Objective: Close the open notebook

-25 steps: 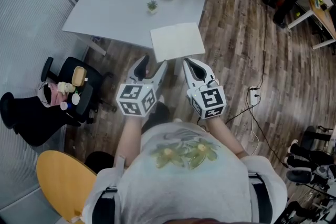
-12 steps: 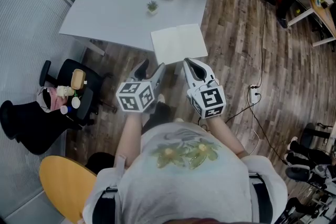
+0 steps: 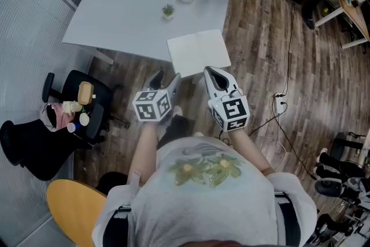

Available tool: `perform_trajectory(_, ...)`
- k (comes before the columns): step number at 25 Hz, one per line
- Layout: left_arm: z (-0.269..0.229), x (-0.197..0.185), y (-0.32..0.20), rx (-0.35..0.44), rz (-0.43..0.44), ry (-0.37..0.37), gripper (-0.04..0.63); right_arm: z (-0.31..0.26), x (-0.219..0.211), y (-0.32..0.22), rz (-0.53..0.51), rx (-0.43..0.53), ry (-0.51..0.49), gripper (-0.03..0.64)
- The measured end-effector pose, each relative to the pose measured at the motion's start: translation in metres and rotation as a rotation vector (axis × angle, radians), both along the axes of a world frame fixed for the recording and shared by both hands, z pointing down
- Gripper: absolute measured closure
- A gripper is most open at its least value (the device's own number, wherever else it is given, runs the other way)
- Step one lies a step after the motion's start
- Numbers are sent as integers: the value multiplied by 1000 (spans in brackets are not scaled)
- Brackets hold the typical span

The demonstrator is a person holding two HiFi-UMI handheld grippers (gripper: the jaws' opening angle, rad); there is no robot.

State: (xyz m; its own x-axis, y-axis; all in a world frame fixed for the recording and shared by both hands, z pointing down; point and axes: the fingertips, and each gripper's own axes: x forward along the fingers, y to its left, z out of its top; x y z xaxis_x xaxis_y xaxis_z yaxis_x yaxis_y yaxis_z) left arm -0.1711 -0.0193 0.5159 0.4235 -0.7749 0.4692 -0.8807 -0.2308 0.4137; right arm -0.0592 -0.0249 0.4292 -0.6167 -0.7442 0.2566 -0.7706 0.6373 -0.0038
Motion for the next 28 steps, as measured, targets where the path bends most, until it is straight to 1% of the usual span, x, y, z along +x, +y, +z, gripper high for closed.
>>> perform_trajectory(3,13,-2,-4,-23,18,-13,342,2,-4,-4,7,-2,9,598)
perform_trajectory(12,50,-9,-15,-103,76,-9,342,8,-11,-16,51,-18,31,598)
perform_trajectory(25,93,-28,-33,-203,117,33,342,22,-26,-34,112,-46,47,598)
perform_trajectory(28,102,-30,-34,-222,118,53,342,26,-29,-35,119,-52,54,598)
